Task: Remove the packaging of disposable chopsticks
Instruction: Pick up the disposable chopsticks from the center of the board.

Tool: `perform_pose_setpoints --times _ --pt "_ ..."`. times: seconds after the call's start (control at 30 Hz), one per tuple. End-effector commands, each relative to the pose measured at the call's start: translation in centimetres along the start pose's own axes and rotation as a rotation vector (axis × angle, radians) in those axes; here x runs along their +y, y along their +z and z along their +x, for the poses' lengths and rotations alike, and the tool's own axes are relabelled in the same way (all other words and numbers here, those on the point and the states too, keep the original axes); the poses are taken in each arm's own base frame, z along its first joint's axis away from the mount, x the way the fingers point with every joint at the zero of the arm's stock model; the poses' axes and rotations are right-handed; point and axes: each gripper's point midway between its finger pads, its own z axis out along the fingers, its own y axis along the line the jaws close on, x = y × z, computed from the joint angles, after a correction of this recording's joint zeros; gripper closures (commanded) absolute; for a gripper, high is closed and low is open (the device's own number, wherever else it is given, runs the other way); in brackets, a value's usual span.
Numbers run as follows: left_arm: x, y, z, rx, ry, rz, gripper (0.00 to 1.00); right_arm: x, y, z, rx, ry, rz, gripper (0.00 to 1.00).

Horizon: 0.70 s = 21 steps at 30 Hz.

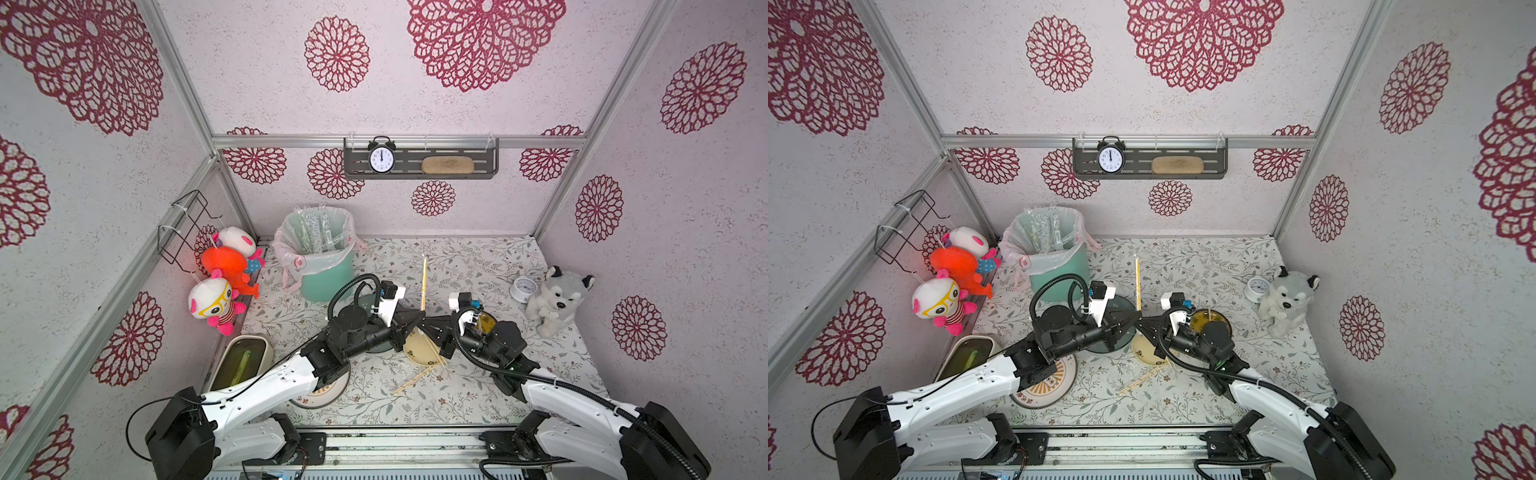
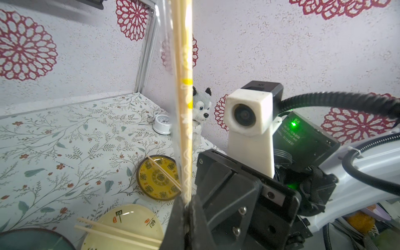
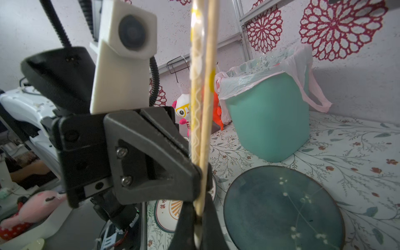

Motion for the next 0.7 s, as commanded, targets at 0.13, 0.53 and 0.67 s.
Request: perform_pose_setpoints --times 0.13,0.53,0.67 --pt "0.3 -0.1 -0.4 -0.010 0.026 0.015 0.98 1.0 -0.5 -0.7 -0.027 -0.059 -0.037 1.00" --pt "-0.1 -1.1 -10.7 -0.153 0.159 0.174 0.08 1.5 0.1 0.7 0.041 -0.098 -0.104 1.00" --pt "0.1 0.0 -11.1 -0.153 0.154 0.220 0.46 2.0 0.2 0.6 0.033 -0.095 -0.138 1.00"
